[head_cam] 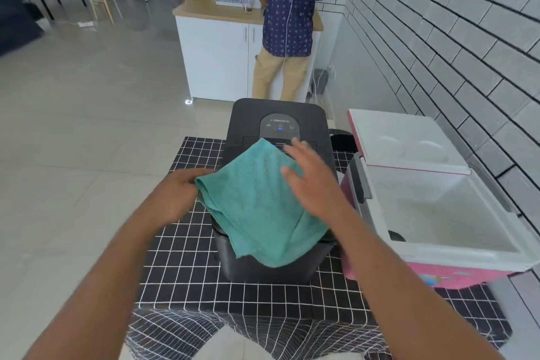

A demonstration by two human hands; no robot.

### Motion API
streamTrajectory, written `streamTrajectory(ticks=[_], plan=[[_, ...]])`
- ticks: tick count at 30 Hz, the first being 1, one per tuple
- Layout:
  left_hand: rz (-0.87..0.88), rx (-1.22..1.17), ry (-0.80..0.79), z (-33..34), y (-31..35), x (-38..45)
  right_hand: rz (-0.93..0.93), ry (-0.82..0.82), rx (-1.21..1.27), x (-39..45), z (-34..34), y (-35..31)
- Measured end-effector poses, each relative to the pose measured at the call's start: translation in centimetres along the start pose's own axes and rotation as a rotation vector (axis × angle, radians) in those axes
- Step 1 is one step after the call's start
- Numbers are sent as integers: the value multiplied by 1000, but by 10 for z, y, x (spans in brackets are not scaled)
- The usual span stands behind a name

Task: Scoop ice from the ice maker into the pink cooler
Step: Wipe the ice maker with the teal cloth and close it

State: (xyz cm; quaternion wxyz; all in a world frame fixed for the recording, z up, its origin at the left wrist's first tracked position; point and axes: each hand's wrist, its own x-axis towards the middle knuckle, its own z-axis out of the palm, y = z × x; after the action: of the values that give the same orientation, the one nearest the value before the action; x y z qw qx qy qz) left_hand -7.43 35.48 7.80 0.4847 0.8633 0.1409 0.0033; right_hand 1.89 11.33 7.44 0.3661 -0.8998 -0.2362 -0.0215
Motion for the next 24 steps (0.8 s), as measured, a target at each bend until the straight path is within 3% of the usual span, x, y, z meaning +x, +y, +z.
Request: streamTrajectory(ticks=[1,4,5,8,11,15,24], plan=[[-35,105,-40,-11,4,-1,4,25,-45,2,-11,12],[9,180,244,-7,34,-7,89,-22,-147,13,-27,46],[50,139,264,10,48,-8,121,-42,-167,18,-27,54],[80,389,77,94,65,-7,132,-68,-207,33,-18,64],[102,742,131,144,50,0,73,-44,-288,41,-9,69],[134,792,225,127,35,41,16,-18,-379,44,-6,74],[90,786,182,77,42,142,28,-7,-424,44,-4,79]])
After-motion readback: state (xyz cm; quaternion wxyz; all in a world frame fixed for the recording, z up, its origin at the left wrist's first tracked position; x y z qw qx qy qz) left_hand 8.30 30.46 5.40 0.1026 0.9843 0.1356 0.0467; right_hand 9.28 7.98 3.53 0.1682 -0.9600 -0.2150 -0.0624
